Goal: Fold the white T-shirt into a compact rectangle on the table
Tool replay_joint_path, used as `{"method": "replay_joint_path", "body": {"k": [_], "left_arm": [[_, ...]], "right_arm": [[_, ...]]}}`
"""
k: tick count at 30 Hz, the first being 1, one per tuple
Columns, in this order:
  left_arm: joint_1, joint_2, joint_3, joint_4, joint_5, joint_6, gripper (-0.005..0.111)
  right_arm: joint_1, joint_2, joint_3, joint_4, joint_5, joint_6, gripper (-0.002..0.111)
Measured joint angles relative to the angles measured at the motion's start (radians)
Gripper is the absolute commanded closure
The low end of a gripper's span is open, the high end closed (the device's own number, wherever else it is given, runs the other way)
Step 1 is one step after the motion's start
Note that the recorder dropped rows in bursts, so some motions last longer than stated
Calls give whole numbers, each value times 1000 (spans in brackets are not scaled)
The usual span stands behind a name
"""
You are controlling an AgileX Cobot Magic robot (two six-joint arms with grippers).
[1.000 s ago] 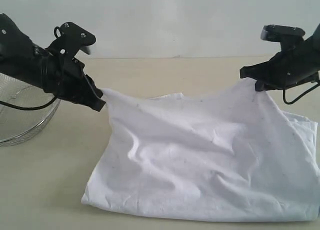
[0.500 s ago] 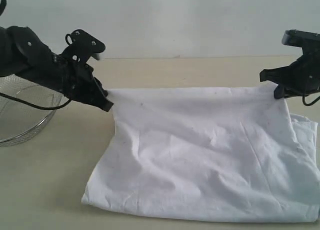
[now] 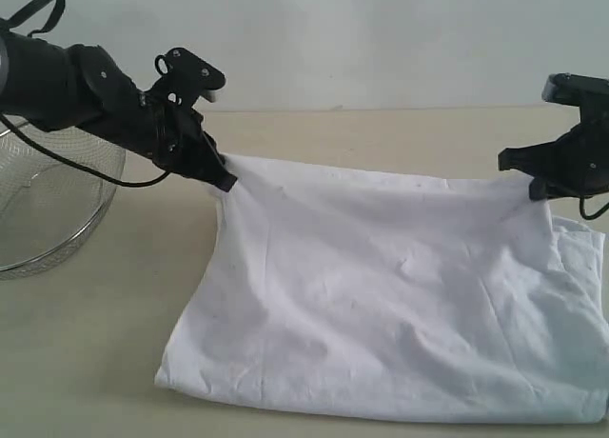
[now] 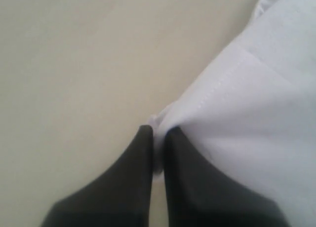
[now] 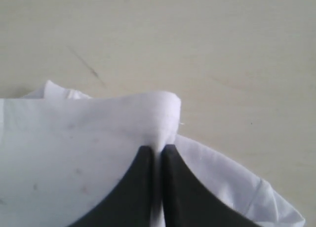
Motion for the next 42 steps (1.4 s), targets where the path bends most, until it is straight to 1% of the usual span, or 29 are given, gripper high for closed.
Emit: {"method": "replay_joint_path", "body": {"k": [8, 10, 11, 13, 14, 16, 17, 18, 19, 20, 21, 23, 24, 27, 29, 30, 31, 33, 34, 38, 40, 42], "left_arm": [[0, 8, -5, 25, -2, 2, 102], [0, 8, -5, 25, -3, 2, 102], [0, 8, -7, 25, -3, 3, 100], [0, 8, -7, 25, -3, 3, 93], [0, 8, -7, 25, -3, 3, 86], [0, 8, -7, 25, -3, 3, 68], [1, 8, -7, 25, 1, 3, 57], [2, 8, -7, 25, 3, 3, 45], [5, 8, -7, 25, 7, 0, 37], [7, 8, -7, 25, 15, -8, 33], [11, 8, -7, 27, 22, -17, 33], [18, -1, -7, 43, 45, -53, 38], [20, -10, -7, 53, 57, -67, 44], [23, -61, -7, 120, 117, -89, 67], [23, -111, -7, 160, 173, -96, 84], [23, -137, -7, 173, 198, -96, 96], [23, -162, -7, 192, 237, -98, 102], [23, -200, -9, 209, 291, -103, 102], [23, -221, -9, 216, 335, -116, 102], [25, -249, -5, 191, 510, -139, 102], [20, -249, 19, 147, 559, -132, 102], [2, -249, 52, 101, 575, -110, 102]], "right_arm": [[0, 0, 0, -4, -68, 1, 108], [0, 0, 0, -4, -73, 1, 104], [0, 0, 0, -4, -73, 1, 97], [0, 0, 0, -4, -80, -6, 82], [-2, 0, 0, -4, -83, -11, 67], [-2, 0, 0, -6, -85, -16, 45], [-2, 0, 0, -6, -86, -16, 39], [-2, 0, 0, -7, -91, -13, 40], [-2, 0, 0, -7, -93, -1, 44], [-2, 0, 0, -7, -96, 7, 49], [-4, 0, 0, -7, -98, 9, 54], [-4, 0, 0, -7, -100, 12, 65], [-6, 0, 0, -7, -100, 12, 69], [-6, -2, 0, -7, -100, 14, 81], [-6, -7, 0, -7, -98, 20, 89], [-6, -11, 0, -7, -92, 22, 93], [-6, -19, 0, -7, -85, 27, 96], [-6, -34, 0, -7, -72, 38, 107], [-6, -45, 0, -7, -61, 48, 108], [-6, -109, 0, -7, 18, 93, 108], [-6, -159, 6, 11, 72, 108, 108], [-4, -214, 35, 18, 113, 110, 108]]}}
